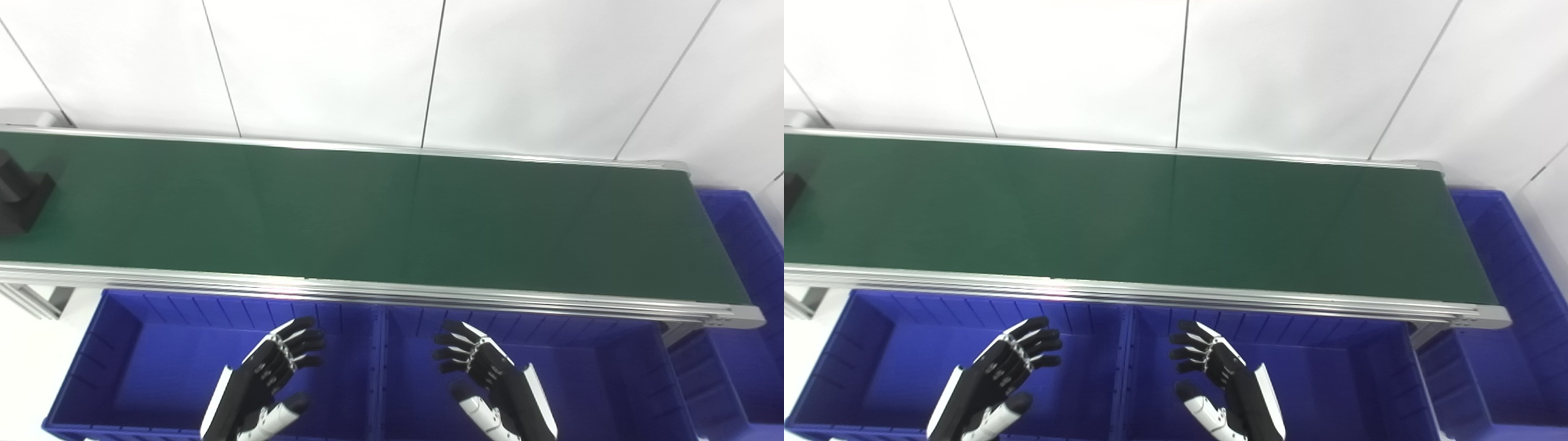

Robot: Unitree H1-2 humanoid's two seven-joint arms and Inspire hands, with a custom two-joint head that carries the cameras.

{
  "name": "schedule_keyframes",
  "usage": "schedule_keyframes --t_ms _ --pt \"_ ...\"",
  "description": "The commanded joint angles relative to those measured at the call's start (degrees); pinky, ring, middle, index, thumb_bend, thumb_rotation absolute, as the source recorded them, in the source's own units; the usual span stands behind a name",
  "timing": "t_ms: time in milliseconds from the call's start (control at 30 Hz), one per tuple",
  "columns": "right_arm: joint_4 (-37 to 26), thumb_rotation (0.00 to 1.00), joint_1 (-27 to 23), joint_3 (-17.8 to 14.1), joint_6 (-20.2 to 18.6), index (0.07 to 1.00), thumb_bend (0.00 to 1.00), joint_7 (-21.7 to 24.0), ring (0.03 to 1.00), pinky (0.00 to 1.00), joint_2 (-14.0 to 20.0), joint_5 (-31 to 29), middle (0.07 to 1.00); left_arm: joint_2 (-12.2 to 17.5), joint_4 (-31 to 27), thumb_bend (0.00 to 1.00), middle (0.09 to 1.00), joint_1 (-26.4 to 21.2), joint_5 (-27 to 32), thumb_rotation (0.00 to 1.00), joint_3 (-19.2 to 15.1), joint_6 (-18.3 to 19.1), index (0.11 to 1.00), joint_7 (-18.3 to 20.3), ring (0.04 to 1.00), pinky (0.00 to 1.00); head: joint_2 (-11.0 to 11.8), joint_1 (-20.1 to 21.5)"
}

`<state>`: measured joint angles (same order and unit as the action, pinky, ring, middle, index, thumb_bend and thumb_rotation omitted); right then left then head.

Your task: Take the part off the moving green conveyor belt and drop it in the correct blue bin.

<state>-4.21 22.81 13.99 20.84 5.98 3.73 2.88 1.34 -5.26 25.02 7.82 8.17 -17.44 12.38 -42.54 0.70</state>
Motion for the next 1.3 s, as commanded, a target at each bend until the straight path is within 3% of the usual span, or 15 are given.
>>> schedule_keyframes --t_ms 0,200,400,500,1267 --pt "-1.0 0.59 -0.5 -0.1 1.1 0.794 0.52 -0.2 0.678 0.59 -0.9 0.2 0.743 -0.3 -0.5 0.87 0.756 -0.8 -0.4 0.49 0.2 -3.3 0.779 0.0 0.727 0.65 0.1 -0.1" --pt "-0.2 0.61 -0.8 -0.4 1.9 0.787 0.53 -0.6 0.673 0.59 -1.1 1.1 0.738 0.0 0.4 0.86 0.763 -1.3 -0.4 0.48 0.4 -3.2 0.782 0.0 0.735 0.66 0.5 -0.5" --pt "0.0 0.61 -0.6 -0.4 2.7 0.786 0.53 -0.8 0.677 0.60 -1.4 1.8 0.734 0.1 -1.2 0.93 0.779 -0.7 -1.1 0.56 0.5 -0.9 0.796 -0.6 0.759 0.68 0.4 -0.4" --pt "0.0 0.61 -0.4 -0.4 3.2 0.787 0.53 -0.8 0.677 0.60 -1.4 2.0 0.734 0.2 -1.5 0.91 0.785 -0.8 -1.1 0.58 0.4 -0.8 0.803 -0.5 0.765 0.69 0.4 -0.3" --pt "1.6 0.61 -1.7 -0.4 4.2 0.790 0.52 -2.0 0.679 0.61 -1.8 3.7 0.733 1.0 -0.1 0.91 0.773 -1.5 0.2 0.53 0.1 -1.6 0.801 0.1 0.742 0.68 0.8 -0.1"
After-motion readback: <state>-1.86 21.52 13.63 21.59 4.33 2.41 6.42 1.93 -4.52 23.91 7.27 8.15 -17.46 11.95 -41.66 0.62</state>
